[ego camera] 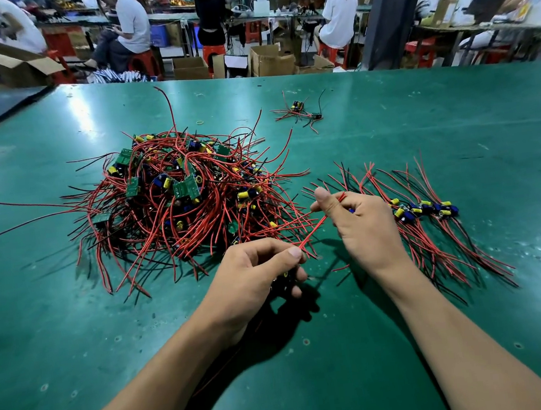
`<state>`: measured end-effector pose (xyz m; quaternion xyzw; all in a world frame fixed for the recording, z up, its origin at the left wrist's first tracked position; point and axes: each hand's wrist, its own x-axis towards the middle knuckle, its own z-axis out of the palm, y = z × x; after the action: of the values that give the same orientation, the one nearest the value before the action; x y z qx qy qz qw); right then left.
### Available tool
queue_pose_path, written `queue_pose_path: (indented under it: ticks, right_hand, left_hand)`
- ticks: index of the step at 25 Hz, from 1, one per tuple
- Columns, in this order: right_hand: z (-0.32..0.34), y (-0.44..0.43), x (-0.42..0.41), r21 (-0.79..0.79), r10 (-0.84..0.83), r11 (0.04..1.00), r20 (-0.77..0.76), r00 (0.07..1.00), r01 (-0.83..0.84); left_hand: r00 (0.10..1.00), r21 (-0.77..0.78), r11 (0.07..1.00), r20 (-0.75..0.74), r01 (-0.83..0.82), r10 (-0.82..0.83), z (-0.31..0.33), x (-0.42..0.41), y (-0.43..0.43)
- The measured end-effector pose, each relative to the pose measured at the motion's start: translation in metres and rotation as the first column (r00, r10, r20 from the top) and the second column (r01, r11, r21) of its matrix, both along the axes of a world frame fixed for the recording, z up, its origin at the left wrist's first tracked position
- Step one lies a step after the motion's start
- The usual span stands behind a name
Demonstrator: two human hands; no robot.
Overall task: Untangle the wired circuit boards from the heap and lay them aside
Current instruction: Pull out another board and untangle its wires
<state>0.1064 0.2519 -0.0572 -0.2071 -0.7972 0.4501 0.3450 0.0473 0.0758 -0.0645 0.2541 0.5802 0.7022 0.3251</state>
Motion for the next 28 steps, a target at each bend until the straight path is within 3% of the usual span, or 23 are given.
queue_pose_path:
  ticks: [4,6,8,10,13,16,24,26,28]
  right_hand:
    - [-0.004,0.001,-0.002,-0.013,-0.029,1.0,-0.039,0.999,0.029]
    - [-0.004,0.0,-0.004,-0.199,0.026,0.98,-0.007,1.0,-0.027]
    - [-0.001,-0.001,-0.007,-0.516,0.106,0.851,-0.019,0.994,-0.101]
    - [0.003,0.001,-0.007,-0.721,0.168,0.671,-0.074,0.983,-0.169]
    - [0.008,0.006,-0.005,-0.832,0.214,0.481,-0.194,0.957,-0.276]
    - [0.008,0.006,-0.004,-0.852,0.194,0.438,-0.223,0.955,-0.288]
    - [0.011,-0.015,-0.004,-0.681,0.268,0.686,-0.091,0.959,-0.256]
    - [0.011,-0.023,-0.003,-0.484,0.294,0.833,-0.025,0.956,-0.268]
    - [0.008,-0.028,0.0,-0.093,0.261,0.962,0.033,0.965,-0.257]
  left_hand:
    - [1.0,0.001,1.0,0.017,0.008,-0.008,0.001,-0.001,0.0]
    - [1.0,-0.003,1.0,0.023,0.01,-0.01,0.001,-0.001,0.0]
    - [0.999,-0.013,1.0,0.032,0.015,-0.015,0.002,-0.002,0.0]
    - [0.999,-0.017,0.999,0.039,0.029,-0.029,0.003,-0.001,-0.001]
    - [0.998,-0.027,0.998,0.044,0.052,-0.051,0.005,0.0,-0.002]
    - [0.994,-0.037,0.996,0.083,0.075,-0.072,0.007,0.0,-0.002]
    - [0.993,0.037,0.997,0.106,-0.061,0.057,0.018,0.0,-0.003]
    - [0.991,0.102,0.987,0.041,-0.128,0.124,0.023,-0.002,-0.003]
    - [0.981,0.151,0.972,-0.034,-0.182,0.189,0.027,-0.005,-0.004]
